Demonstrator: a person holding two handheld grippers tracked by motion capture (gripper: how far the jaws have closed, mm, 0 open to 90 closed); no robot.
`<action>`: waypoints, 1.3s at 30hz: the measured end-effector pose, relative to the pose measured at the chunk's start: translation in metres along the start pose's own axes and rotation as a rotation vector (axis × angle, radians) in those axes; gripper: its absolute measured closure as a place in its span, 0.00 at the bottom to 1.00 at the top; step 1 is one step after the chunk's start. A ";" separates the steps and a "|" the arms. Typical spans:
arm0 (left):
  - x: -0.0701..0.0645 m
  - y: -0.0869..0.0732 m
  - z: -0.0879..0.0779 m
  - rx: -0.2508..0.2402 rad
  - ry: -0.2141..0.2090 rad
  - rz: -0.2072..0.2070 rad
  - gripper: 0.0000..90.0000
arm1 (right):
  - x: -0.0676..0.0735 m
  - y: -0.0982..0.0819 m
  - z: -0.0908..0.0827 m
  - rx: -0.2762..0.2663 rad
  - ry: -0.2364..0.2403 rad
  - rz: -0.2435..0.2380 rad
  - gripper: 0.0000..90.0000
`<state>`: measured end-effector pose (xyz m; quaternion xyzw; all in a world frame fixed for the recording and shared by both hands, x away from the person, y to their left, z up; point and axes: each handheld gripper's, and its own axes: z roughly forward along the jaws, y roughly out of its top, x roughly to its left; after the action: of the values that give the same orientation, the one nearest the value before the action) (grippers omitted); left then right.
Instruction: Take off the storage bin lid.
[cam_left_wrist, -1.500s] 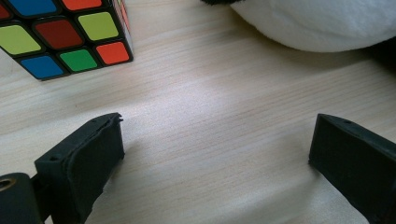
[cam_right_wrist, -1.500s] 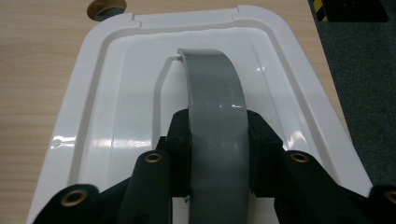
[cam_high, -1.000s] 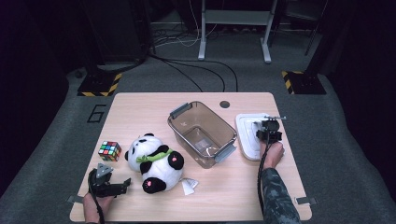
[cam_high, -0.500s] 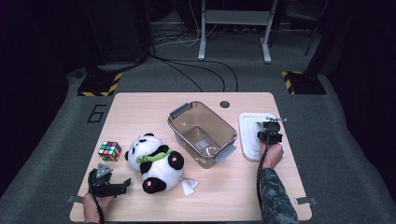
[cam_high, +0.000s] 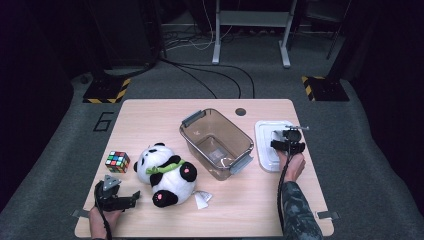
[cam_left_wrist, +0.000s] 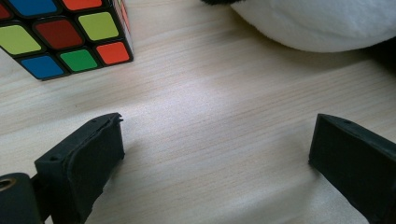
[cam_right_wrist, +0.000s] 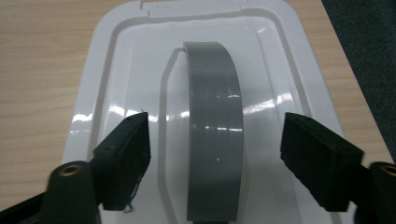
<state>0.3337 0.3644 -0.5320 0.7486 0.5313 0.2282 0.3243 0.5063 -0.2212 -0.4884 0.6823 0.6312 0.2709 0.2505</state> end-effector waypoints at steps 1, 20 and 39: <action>0.000 0.000 0.000 0.000 0.000 0.000 0.03 | 0.000 0.000 -0.002 -0.002 0.016 -0.007 0.20; 0.000 0.000 0.000 0.000 0.001 -0.002 0.03 | -0.001 -0.036 -0.058 -0.030 0.205 -0.104 0.00; 0.000 0.000 -0.002 0.010 -0.007 0.004 0.04 | 0.008 -0.118 -0.074 -0.074 0.229 -0.151 0.00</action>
<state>0.3328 0.3644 -0.5307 0.7520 0.5298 0.2236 0.3221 0.3704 -0.2042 -0.5150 0.5876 0.6948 0.3505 0.2216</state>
